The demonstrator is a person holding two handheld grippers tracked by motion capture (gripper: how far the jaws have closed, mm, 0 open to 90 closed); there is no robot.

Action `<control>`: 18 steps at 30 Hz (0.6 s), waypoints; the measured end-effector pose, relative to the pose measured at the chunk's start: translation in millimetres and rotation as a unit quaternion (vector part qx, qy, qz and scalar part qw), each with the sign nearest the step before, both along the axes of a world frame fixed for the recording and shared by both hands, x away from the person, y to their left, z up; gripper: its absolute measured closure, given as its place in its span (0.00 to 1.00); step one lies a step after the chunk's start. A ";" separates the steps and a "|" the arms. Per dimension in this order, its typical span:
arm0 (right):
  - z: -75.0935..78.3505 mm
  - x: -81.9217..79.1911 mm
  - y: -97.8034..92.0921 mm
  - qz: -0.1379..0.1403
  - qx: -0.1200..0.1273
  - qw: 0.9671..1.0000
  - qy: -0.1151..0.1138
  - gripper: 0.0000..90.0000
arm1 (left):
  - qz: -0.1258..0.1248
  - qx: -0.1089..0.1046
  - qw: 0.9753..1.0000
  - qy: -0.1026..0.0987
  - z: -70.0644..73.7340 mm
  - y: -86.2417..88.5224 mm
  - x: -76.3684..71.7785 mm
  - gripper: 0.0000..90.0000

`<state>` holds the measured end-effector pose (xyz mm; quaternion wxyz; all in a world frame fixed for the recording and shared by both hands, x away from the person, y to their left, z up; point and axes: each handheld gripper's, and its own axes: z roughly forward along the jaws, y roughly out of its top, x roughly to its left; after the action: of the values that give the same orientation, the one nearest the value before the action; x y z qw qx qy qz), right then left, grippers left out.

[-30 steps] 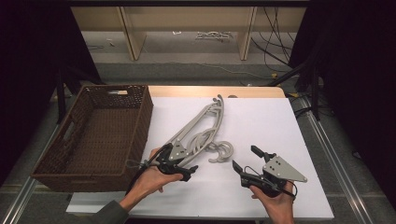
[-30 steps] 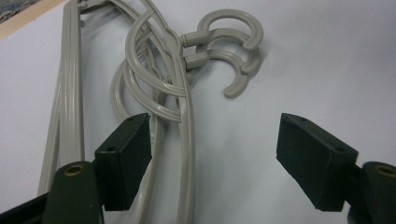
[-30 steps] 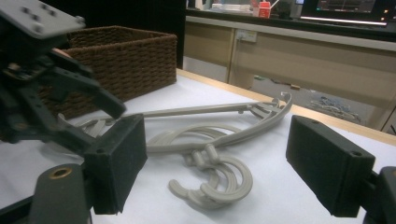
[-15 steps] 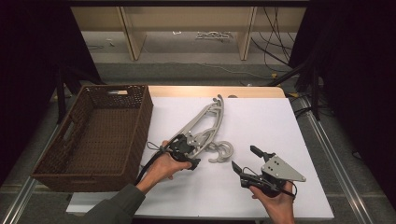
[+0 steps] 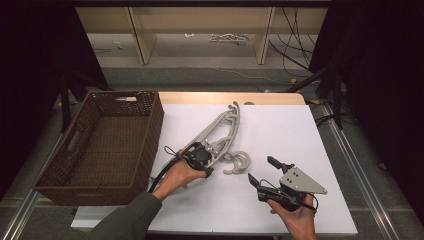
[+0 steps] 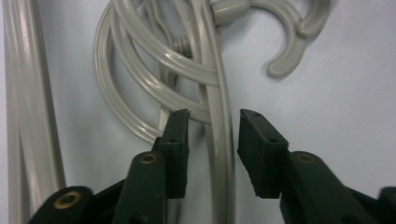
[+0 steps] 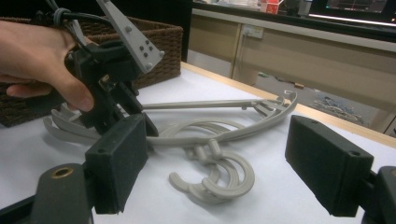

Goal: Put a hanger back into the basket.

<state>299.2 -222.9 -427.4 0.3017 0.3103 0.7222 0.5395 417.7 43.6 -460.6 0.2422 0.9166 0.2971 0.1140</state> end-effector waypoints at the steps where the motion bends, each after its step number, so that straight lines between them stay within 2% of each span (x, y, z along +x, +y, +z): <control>1: 0.0 0.0 0.0 0.000 0.000 1.000 0.000 0.24 | 0.003 0.003 1.000 0.003 -0.3 0.9 1.3 0.73; 2: -0.6 -0.1 0.7 0.001 0.002 1.000 -0.004 0.25 | -0.005 0.012 1.000 0.019 0.7 3.6 3.6 0.76; 3: -0.5 -0.4 0.9 0.002 0.002 1.000 -0.002 0.25 | 0.000 0.000 1.000 0.029 -1.2 3.3 3.1 0.79; 4: -0.6 -1.5 1.7 0.004 0.005 1.000 0.008 0.25 | -0.013 0.007 0.999 0.038 -0.9 4.7 4.3 0.83; 5: -0.6 -1.6 1.8 0.003 0.004 1.000 0.008 0.25 | -0.014 0.004 0.999 0.040 -1.7 4.9 4.5 0.86; 6: -0.7 -0.4 1.3 0.003 0.000 1.000 -0.002 0.25 | -0.004 -0.006 0.999 0.036 -2.9 4.7 4.2 0.86; 8: -1.3 0.4 1.9 0.008 0.003 1.000 -0.005 0.25 | -0.003 -0.014 0.999 0.041 -1.5 7.5 6.6 0.87; 10: -0.9 -0.2 1.7 0.007 -0.001 1.000 -0.001 0.25 | 0.007 -0.032 0.998 0.049 -1.3 9.3 6.9 0.88; 13: -0.9 -0.4 1.5 0.007 -0.004 1.000 0.000 0.25 | 0.021 -0.056 0.996 0.070 0.5 15.7 9.5 0.89; 15: -1.0 -0.2 1.6 0.009 -0.003 1.000 -0.001 0.25 | 0.023 -0.067 0.995 0.075 4.1 20.5 10.7 0.89; 17: -1.0 -0.4 1.5 0.009 -0.002 1.000 -0.002 0.25 | 0.029 -0.090 0.992 0.081 10.0 25.0 10.9 0.89; 18: -1.0 -0.4 1.5 0.009 -0.002 1.000 -0.002 0.25 | 0.029 -0.090 0.992 0.081 10.0 25.0 10.9 0.90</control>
<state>298.7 -221.4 -428.4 0.2986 0.3025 0.7254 0.5415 428.6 68.5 -450.6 0.2958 0.8881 0.3514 0.0190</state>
